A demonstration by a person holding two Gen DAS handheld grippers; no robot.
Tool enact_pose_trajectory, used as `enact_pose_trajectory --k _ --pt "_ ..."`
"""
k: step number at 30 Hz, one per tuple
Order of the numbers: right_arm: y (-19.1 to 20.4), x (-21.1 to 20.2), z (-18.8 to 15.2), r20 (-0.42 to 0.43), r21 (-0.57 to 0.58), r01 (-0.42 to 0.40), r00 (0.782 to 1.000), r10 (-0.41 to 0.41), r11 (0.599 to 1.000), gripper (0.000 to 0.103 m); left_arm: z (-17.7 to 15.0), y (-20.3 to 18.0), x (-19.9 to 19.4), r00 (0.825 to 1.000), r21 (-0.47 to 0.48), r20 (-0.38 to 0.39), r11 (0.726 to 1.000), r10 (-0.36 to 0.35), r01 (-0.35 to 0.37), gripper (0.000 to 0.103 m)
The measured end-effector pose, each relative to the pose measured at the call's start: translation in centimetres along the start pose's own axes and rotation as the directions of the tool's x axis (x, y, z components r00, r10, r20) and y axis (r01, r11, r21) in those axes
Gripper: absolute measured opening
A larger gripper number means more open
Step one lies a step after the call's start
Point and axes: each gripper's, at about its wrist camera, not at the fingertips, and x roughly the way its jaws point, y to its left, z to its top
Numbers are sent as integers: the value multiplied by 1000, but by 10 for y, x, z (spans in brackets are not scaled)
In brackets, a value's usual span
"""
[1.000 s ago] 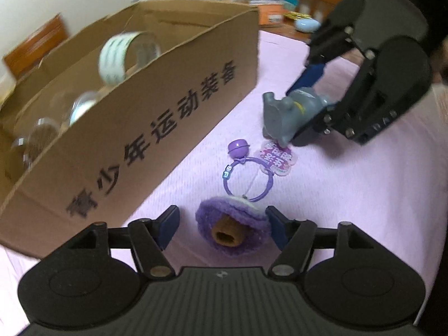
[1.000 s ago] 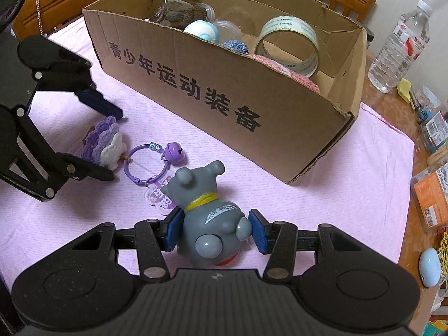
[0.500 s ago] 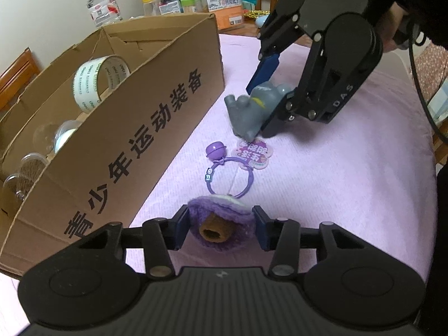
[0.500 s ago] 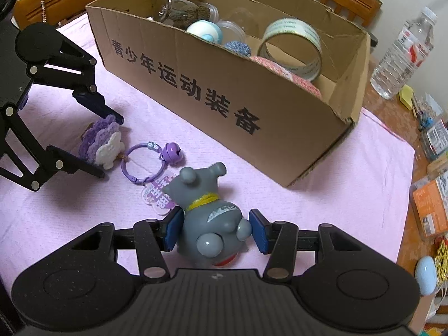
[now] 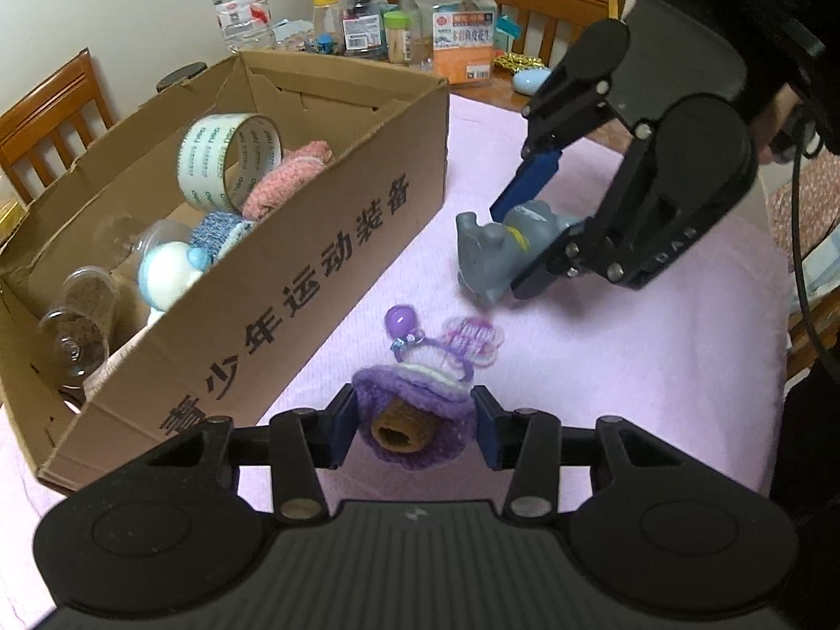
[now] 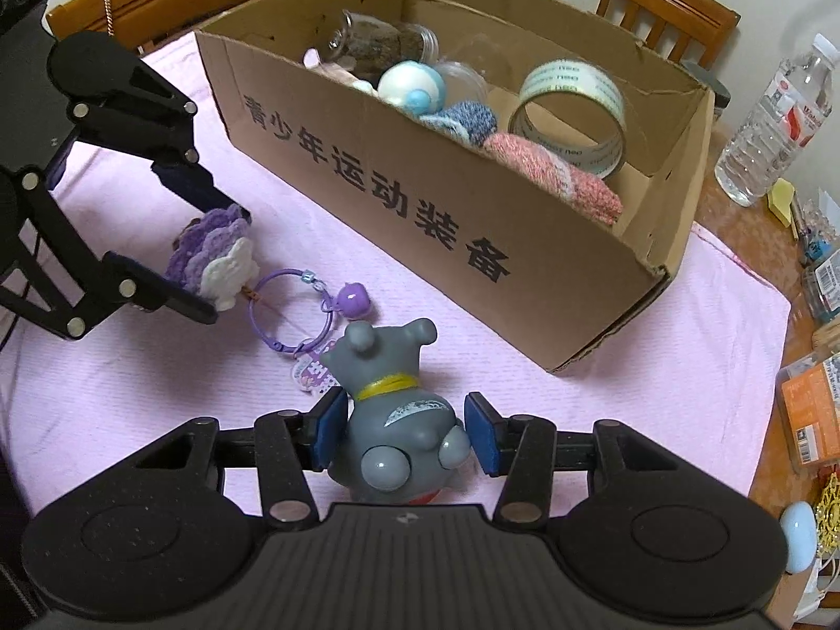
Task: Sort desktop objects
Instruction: 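Lift and carry the pouch and elephant over the cardboard box with both tools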
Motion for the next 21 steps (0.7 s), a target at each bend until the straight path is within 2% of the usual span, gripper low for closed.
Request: enact_pose_trajectory --k 11,21 --pt "21 -37 10 18 -77 -13 1000 14 997 54 16 4 -35 999 -53 -39 999 4 -6 45" --pt "33 -70 20 52 -158 -32 998 41 987 54 32 -4 -76 1000 -50 10 999 11 -10 45"
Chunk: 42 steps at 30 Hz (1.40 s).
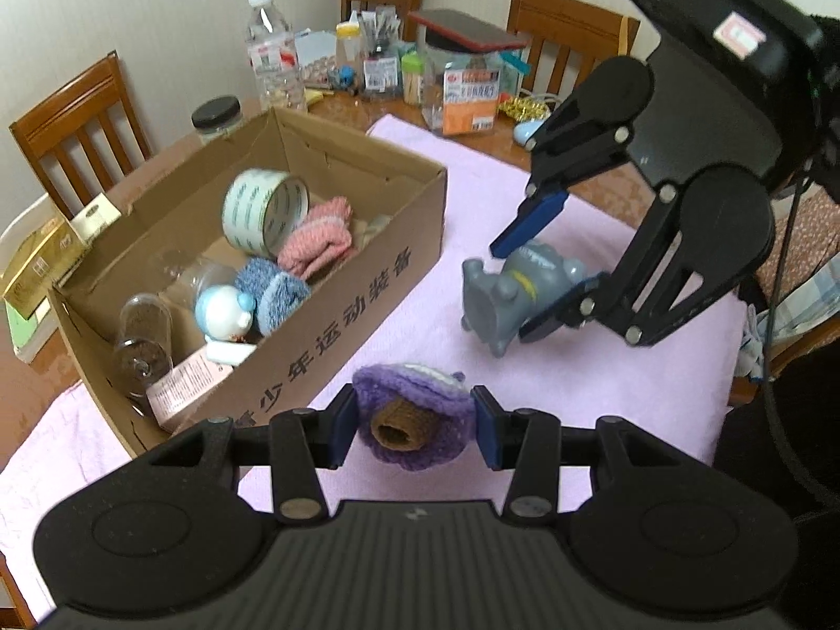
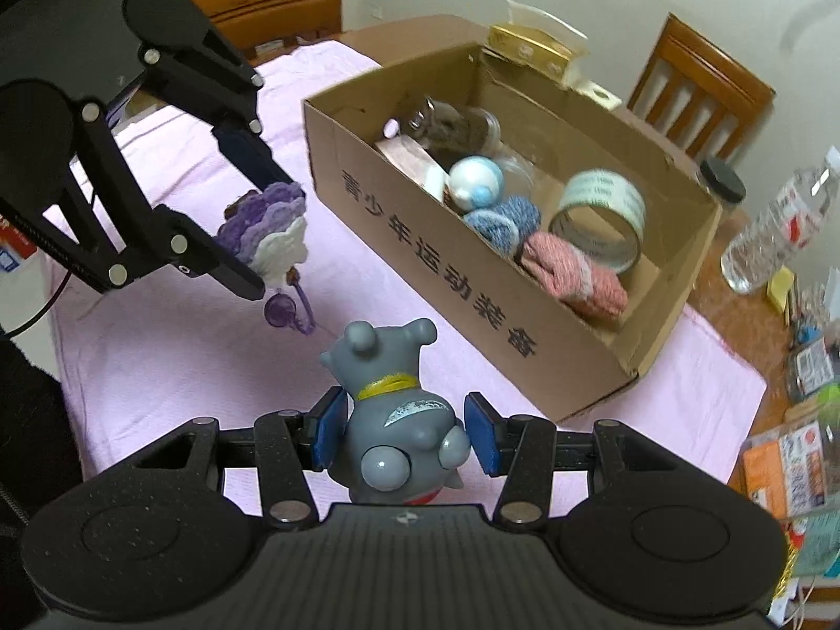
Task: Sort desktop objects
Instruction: 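Lift and carry the pouch and elephant over the cardboard box with both tools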
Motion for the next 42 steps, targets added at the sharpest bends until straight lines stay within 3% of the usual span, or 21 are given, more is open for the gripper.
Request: enact_pose_trajectory --k 15,25,32,42 --pt "-2 -35 30 85 -59 21 996 -16 998 54 29 7 -42 992 29 115 998 56 -60 45" --pt "-26 -55 56 156 -50 74 986 -65 996 54 57 37 -64 969 16 199 989 144 -150 45" --pt "-45 -56 76 184 -39 96 979 -87 995 54 70 69 -52 963 -21 189 981 193 -192 45" --pt "-73 -45 99 192 -13 92 977 -88 996 54 66 93 -10 977 -34 92 982 191 -188 45"
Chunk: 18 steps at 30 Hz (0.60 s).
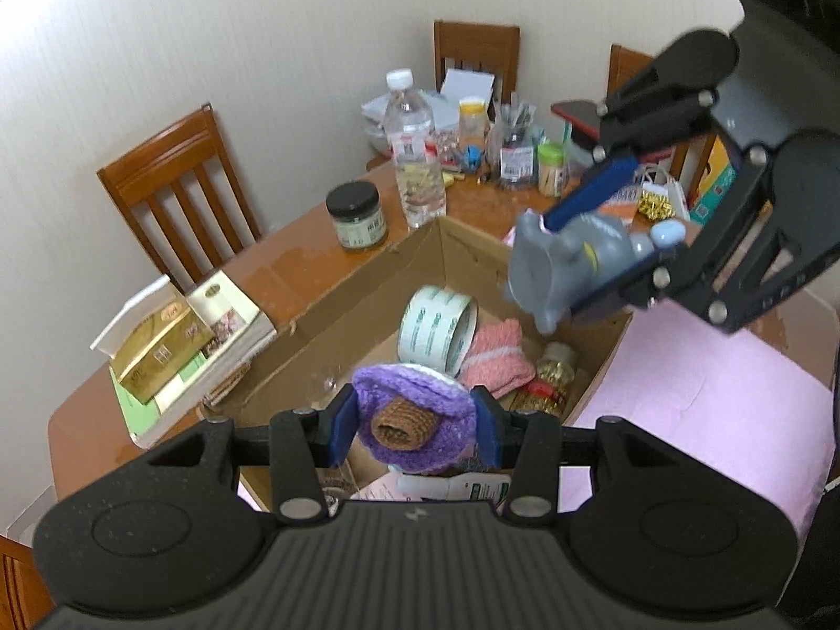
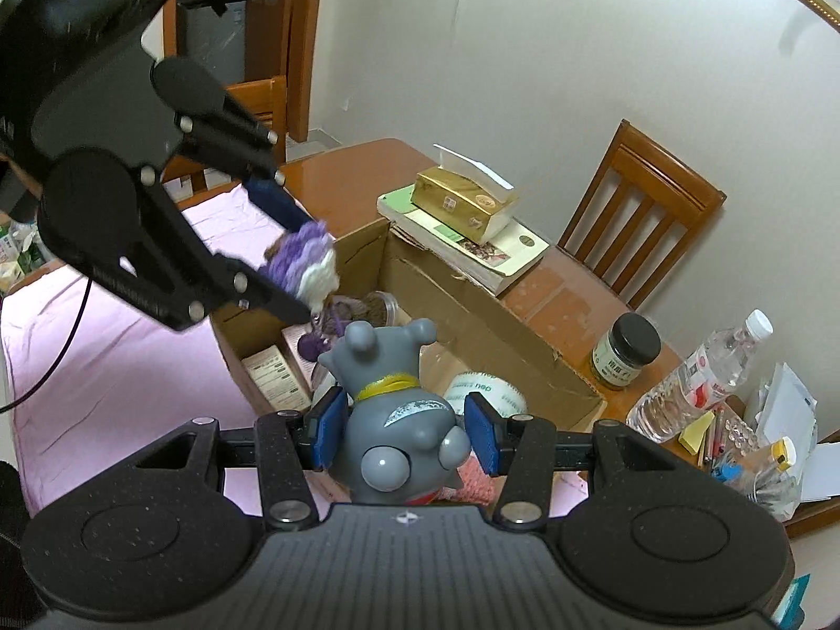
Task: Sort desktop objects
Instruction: 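Lift and carry the pouch and elephant over the cardboard box with both tools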
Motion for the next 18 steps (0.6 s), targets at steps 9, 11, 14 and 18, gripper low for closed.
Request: enact_pose_trajectory --k 9,11,14,18 --pt "-15 34 11 -41 19 -26 999 27 999 54 -5 8 29 998 -14 -56 1000 0 -1 45" --pt "-18 44 16 -47 25 -31 998 32 999 54 -6 10 33 998 -18 -60 1000 4 -5 45" --pt "-22 58 23 -53 36 -38 998 40 999 54 -6 17 38 998 -34 -67 999 4 -6 45" --pt "-28 76 29 -63 59 -50 997 53 997 54 -4 24 46 997 -41 -76 999 8 -11 45"
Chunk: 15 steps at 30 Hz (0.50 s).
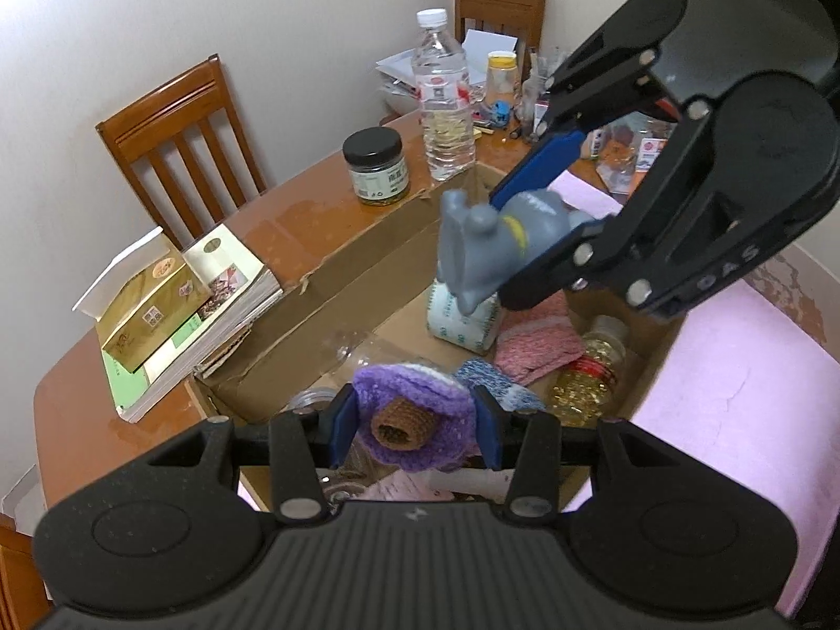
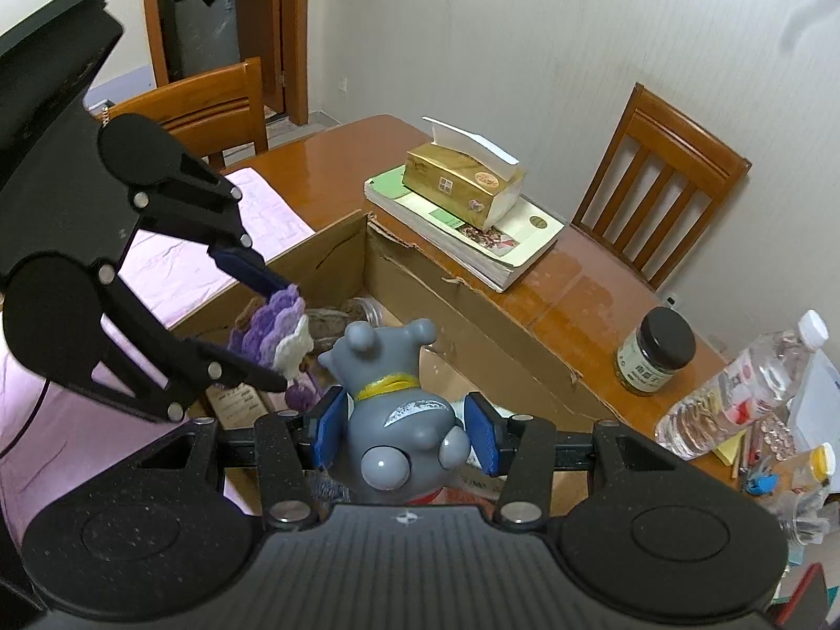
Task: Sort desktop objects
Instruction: 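Lift and carry the pouch and elephant over the cardboard box with both tools, then lower both tools into the box and open them to release the pouch and elephant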
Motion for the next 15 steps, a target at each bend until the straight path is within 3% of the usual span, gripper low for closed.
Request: enact_pose_trajectory --k 15 --pt "-26 48 14 -50 104 -8 999 13 995 54 17 19 28 999 3 -23 999 45 -45 46"
